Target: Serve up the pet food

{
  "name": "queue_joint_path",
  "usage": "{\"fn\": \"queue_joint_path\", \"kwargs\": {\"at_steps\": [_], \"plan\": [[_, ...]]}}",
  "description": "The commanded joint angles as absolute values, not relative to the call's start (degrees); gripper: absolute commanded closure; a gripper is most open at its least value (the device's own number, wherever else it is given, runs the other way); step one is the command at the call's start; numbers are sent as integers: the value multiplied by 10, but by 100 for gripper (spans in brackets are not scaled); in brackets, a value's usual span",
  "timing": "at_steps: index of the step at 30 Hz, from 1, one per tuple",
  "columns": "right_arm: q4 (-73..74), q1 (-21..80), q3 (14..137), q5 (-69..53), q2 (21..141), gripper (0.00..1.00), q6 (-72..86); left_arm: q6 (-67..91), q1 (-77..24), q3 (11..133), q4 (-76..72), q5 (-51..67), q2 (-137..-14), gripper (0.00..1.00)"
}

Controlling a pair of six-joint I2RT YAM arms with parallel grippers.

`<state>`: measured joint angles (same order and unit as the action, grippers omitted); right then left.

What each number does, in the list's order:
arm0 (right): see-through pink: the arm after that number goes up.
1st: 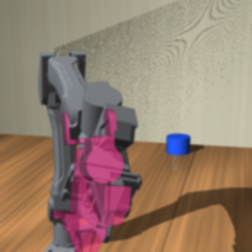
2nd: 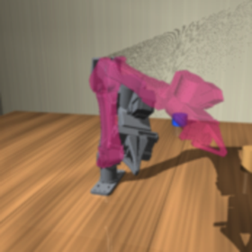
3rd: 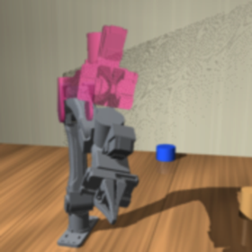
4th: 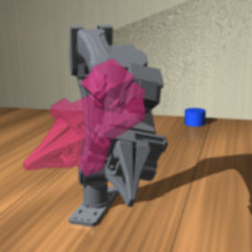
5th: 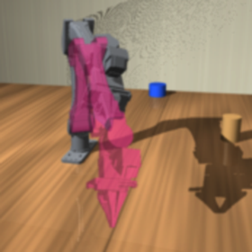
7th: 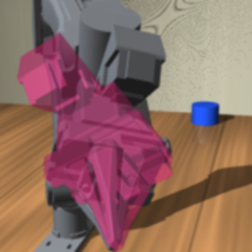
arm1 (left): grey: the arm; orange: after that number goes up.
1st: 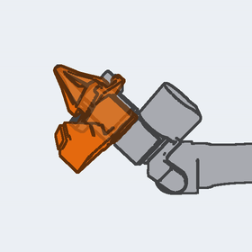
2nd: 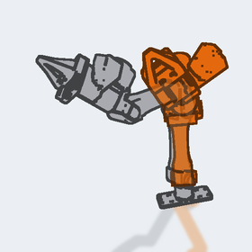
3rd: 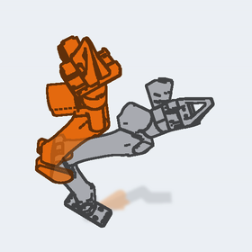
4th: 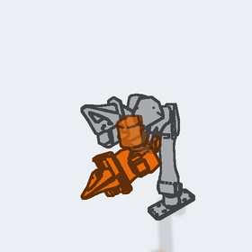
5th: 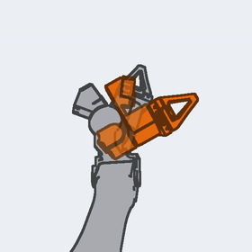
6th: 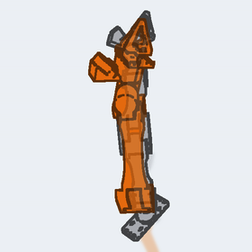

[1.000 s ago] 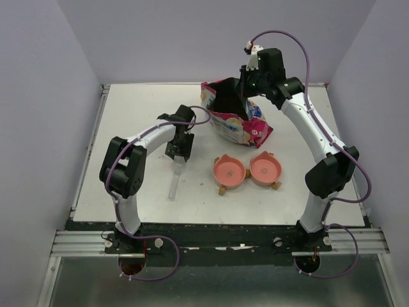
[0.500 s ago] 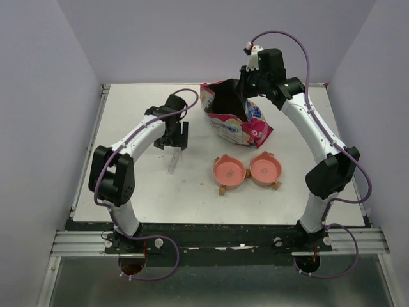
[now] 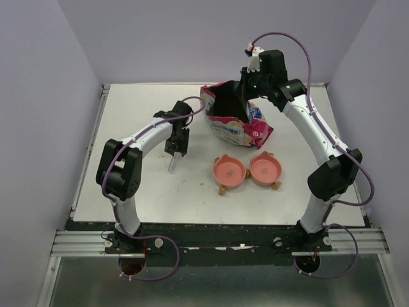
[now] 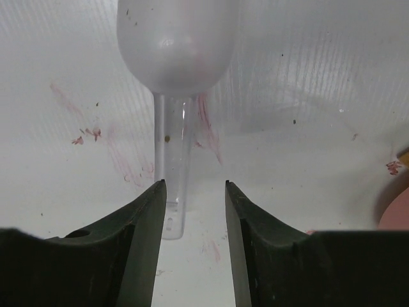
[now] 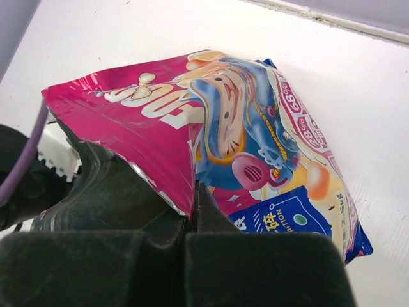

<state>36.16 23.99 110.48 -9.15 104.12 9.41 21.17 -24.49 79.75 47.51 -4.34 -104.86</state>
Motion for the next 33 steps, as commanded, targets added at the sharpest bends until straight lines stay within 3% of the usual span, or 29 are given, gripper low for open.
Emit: {"fn": "queue_joint_path", "kwargs": {"at_steps": [1, 11, 16, 18, 22, 25, 28, 33], "plan": [[345, 243, 1110, -119, 993, 100, 103, 192, -240, 824, 465, -16, -1082, 51], [351, 243, 1114, -116, 998, 100, 103, 189, -229, 818, 452, -1, -1117, 57], [351, 243, 1114, -115, 1001, 100, 103, 194, -220, 815, 439, 33, -1131, 66], [351, 243, 1114, -120, 1003, 100, 106, 192, -218, 810, 429, 55, -1129, 71], [350, 243, 1115, -128, 1005, 100, 110, 199, -204, 782, 395, 125, -1100, 97], [351, 243, 1118, -128, 1006, 100, 111, 232, -174, 696, 276, 282, -1039, 100], [352, 243, 1124, -135, 1010, 100, 114, 340, -128, 568, 45, 489, -994, 100], [356, 243, 1130, -135, 1013, 100, 116, 503, -84, 494, -203, 619, -1040, 100]]}}
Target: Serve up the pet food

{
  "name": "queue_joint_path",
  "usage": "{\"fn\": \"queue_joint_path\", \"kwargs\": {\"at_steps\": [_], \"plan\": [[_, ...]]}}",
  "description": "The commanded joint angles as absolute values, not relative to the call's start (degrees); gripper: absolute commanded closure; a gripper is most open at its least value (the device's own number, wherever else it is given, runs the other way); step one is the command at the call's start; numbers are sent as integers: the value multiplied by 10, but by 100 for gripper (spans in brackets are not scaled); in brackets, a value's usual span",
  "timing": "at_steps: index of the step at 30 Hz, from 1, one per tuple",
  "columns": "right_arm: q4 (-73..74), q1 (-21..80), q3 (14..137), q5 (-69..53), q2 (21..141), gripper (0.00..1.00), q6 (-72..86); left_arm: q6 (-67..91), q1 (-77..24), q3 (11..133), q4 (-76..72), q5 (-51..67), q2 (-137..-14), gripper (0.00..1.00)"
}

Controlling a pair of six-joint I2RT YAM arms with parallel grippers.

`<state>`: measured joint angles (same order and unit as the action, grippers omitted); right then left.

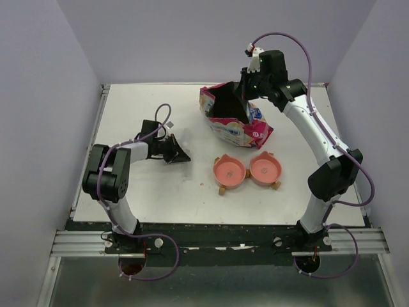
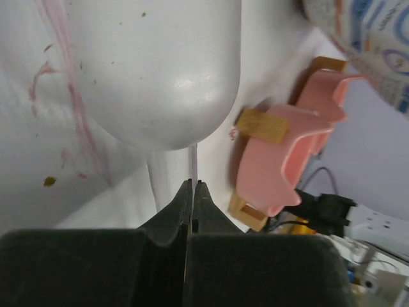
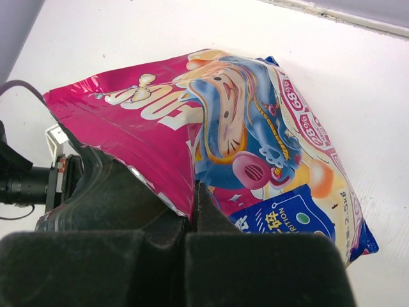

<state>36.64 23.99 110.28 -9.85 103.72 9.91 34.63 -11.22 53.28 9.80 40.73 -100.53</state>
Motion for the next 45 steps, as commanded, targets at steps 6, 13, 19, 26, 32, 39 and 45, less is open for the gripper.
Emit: {"fn": "queue_joint_path", "kwargs": {"at_steps": [6, 13, 19, 26, 32, 39, 45], "plan": [[357, 243, 1122, -133, 1011, 100, 115, 613, -69, 500, -332, 678, -1112, 100], [358, 243, 1128, -132, 1014, 100, 116, 462, -50, 550, -98, 635, -1134, 100], [357, 243, 1125, -135, 1017, 100, 115, 348, -30, 584, 51, 612, -1143, 92], [358, 243, 1125, -134, 1016, 100, 113, 356, -28, 601, 70, 606, -1161, 87], [358, 243, 1123, -132, 1011, 100, 111, 367, -25, 586, 66, 585, -1156, 75], [357, 243, 1123, -135, 1010, 100, 112, 389, -19, 556, 35, 571, -1131, 64], [358, 243, 1126, -141, 1007, 100, 113, 403, -17, 561, 31, 577, -1137, 83]]}}
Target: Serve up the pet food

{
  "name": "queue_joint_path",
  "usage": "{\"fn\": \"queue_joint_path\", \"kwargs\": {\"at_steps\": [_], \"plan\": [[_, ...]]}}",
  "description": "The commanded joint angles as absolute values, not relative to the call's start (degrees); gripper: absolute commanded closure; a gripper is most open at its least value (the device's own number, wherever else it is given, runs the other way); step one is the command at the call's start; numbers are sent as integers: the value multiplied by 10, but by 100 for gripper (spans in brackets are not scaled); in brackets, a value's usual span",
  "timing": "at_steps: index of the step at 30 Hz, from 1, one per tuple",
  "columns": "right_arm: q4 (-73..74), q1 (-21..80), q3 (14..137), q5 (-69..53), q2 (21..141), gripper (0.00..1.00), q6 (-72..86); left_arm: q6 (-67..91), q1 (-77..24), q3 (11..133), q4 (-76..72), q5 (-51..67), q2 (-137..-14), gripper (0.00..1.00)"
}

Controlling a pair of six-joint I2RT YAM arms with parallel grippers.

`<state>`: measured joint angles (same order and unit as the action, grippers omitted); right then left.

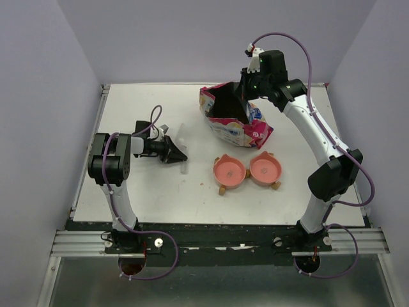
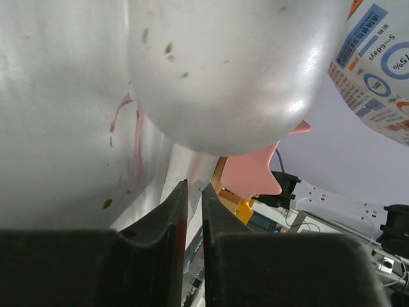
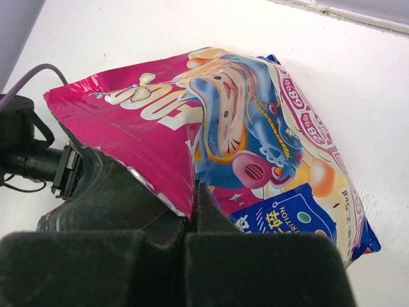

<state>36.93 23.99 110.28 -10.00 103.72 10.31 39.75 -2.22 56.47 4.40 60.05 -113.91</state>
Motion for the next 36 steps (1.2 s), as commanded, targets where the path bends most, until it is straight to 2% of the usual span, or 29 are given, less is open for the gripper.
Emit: {"fn": "queue_joint_path", "kwargs": {"at_steps": [1, 3, 5, 10, 14, 16, 19, 23, 26, 30, 36], "plan": [[358, 243, 1127, -139, 1006, 100, 113, 419, -16, 555, 14, 583, -1137, 88], [357, 243, 1127, -138, 1003, 100, 112, 466, -13, 533, -49, 597, -1135, 97], [358, 243, 1128, -137, 1003, 100, 112, 533, -10, 499, -146, 613, -1129, 100], [358, 243, 1130, -139, 1005, 100, 112, 802, -15, 418, -570, 648, -1161, 100], [358, 243, 1131, -139, 1005, 100, 113, 917, -22, 417, -735, 650, -1208, 100], [359, 243, 1130, -140, 1004, 100, 114, 900, -28, 424, -714, 654, -1208, 100], [358, 244, 1126, -140, 1003, 100, 113, 811, -33, 432, -579, 650, -1180, 99], [358, 244, 1123, -141, 1003, 100, 113, 702, -33, 445, -407, 625, -1151, 82], [358, 244, 1125, -141, 1003, 100, 114, 619, -33, 460, -275, 595, -1135, 79], [358, 243, 1124, -137, 1000, 100, 112, 583, -32, 460, -210, 563, -1119, 77], [357, 244, 1119, -138, 998, 100, 110, 527, -32, 461, -130, 525, -1069, 56]]}}
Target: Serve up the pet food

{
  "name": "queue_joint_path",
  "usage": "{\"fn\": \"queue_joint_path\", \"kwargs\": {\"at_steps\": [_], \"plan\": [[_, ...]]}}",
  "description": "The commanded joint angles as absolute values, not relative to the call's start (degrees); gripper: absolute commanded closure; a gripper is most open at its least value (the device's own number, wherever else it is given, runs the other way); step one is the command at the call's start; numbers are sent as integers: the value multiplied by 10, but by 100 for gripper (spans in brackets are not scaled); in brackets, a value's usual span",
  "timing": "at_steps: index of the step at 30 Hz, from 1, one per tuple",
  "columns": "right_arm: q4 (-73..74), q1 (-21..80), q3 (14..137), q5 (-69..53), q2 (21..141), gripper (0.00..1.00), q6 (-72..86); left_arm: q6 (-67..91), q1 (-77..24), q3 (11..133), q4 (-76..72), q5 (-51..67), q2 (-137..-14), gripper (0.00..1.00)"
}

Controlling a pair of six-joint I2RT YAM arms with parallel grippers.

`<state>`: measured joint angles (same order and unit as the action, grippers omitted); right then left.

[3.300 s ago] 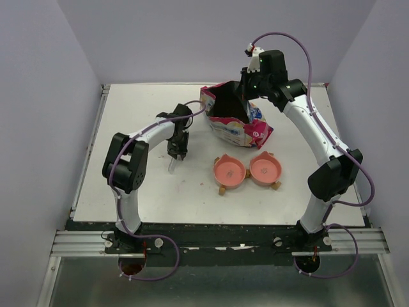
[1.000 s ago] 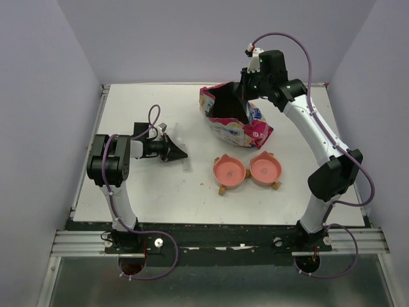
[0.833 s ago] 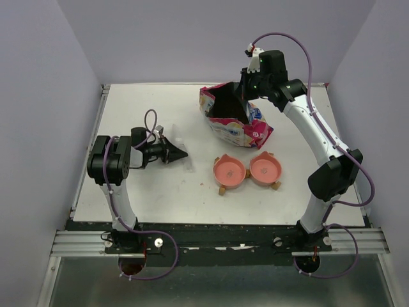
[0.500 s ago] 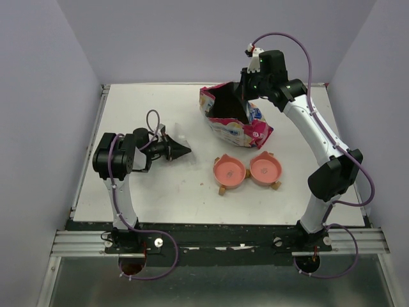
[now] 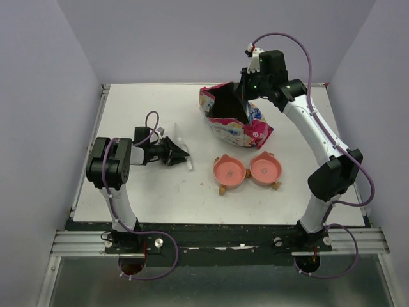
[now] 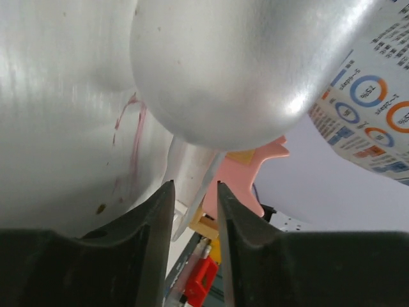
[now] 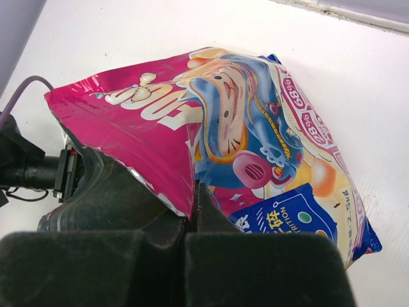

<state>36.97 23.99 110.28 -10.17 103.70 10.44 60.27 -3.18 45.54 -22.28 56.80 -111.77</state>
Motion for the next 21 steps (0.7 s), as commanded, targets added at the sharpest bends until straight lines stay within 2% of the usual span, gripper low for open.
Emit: {"fn": "queue_joint_path", "kwargs": {"at_steps": [1, 6, 7, 10, 13, 16, 21], "plan": [[355, 244, 1119, -138, 998, 100, 110, 513, -32, 462, -114, 519, -1058, 54], [354, 243, 1118, -139, 998, 100, 111, 455, -32, 471, -19, 472, -996, 41], [354, 244, 1119, -139, 998, 100, 112, 447, -33, 469, -6, 458, -983, 36], [356, 244, 1121, -136, 998, 100, 115, 432, -42, 468, 51, 393, -934, 33], [357, 244, 1125, -127, 996, 100, 123, 425, -89, 483, 118, 248, -892, 34], [365, 244, 1135, -115, 996, 100, 132, 447, -168, 525, 197, 49, -871, 33], [376, 245, 1148, -112, 996, 100, 144, 474, -247, 591, 258, -93, -914, 29]]}}
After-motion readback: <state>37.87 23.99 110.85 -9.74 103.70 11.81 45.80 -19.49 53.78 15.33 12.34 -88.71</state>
